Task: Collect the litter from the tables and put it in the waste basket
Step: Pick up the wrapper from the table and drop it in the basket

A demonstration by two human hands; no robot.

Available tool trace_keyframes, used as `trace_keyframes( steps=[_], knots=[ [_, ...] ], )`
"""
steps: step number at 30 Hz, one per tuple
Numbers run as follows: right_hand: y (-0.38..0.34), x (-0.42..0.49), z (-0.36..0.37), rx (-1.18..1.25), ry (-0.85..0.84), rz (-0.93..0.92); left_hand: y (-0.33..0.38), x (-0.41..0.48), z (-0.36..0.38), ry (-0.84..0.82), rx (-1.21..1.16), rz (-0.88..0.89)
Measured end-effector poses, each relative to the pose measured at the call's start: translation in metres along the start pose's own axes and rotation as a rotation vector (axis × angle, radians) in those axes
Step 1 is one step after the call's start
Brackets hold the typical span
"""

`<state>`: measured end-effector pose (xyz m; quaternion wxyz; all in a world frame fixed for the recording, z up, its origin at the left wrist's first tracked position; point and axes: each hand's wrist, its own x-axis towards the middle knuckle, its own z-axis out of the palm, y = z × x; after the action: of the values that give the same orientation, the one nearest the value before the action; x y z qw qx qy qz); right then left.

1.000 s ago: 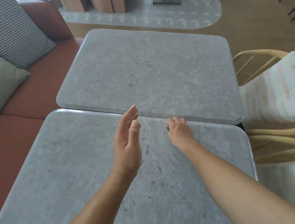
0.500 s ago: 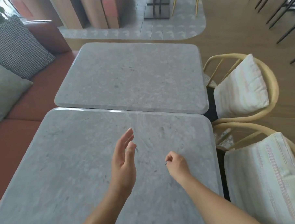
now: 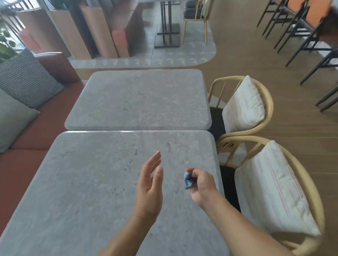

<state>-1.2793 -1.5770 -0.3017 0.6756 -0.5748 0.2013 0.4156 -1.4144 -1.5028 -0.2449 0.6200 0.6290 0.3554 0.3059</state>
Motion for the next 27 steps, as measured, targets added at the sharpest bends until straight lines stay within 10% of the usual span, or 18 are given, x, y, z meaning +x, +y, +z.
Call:
trace_keyframes(
  steps=[27],
  knots=[
    [0.007,-0.216,-0.237,0.779,-0.233,-0.315,0.053,-0.18,0.124,-0.69,-0.022,0.241]
  ],
)
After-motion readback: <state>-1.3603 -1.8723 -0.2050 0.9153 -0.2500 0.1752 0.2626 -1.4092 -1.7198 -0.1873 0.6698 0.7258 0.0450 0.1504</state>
